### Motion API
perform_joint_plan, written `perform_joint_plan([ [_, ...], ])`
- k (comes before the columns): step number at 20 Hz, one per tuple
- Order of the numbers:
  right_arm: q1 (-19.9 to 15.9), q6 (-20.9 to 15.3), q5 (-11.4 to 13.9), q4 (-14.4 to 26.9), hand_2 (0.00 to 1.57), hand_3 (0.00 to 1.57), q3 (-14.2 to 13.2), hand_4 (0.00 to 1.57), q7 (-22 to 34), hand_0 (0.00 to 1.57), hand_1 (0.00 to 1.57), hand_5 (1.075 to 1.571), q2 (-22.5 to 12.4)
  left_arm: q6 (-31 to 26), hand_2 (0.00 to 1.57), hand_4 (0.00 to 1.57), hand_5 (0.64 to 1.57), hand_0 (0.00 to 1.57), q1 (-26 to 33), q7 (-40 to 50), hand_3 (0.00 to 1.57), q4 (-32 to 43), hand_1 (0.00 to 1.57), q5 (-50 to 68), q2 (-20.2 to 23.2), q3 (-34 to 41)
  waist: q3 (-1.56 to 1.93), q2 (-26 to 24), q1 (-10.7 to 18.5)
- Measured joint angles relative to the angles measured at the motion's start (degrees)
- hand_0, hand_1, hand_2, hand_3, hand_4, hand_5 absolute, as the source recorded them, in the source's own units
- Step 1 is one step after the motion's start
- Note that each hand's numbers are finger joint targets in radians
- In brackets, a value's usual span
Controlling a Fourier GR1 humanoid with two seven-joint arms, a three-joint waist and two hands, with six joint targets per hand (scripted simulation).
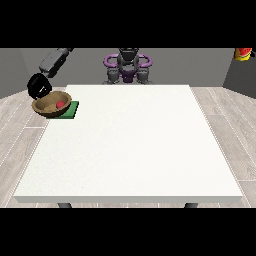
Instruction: Pick the cup and pour the ball into the bowl, then pick the bowl and place it on the pad
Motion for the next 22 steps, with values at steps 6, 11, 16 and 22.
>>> perform_joint_plan([
  [6, -0.47, -2.41, -0.5, 3.78, 1.57, 0.98, -2.13, 0.0, -0.71, 1.57, 1.57, 1.554, -1.81, 0.7, 0.0, 1.2, 1.561, 0.0, 0.0, 0.31, 0.0, -1.25, 0.0, 0.86, 0.6, 0.06, 0.02, 0.86, 0.26],
  [11, -1.89, -5.42, -0.33, 4.13, 1.39, 0.8, -2.67, 0.0, -0.88, 1.46, 1.46, 1.539, -2.63, -0.26, 0.0, 1.19, 1.562, 0.0, -0.03, -0.65, 0.0, 0.88, 0.0, 1.5, 2.23, 0.58, -0.02, 1.07, -0.01],
  [16, -3.36, -7.59, -1.54, 3.46, 1.38, 0.68, -3.19, 0.0, -1.85, 1.44, 1.44, 1.535, -0.15, -2.2, 0.0, 1.19, 1.565, 0.0, 0.48, -4.12, 0.0, 4.85, 0.0, 1.11, 4.9, 1.67, -0.04, 2.56, -0.05],
  [22, -5.35, -9.51, -0.65, 3.87, 0.69, 1.01, -2.36, 0.0, -3.22, 0.64, 0.64, 1.469, -0.17, -2.41, 0.0, 1.19, 1.568, 0.0, 0.2, -5.28, 0.0, 5.99, 0.0, 1.23, 5.59, 1.3, -0.03, 3.54, 0.44],
])
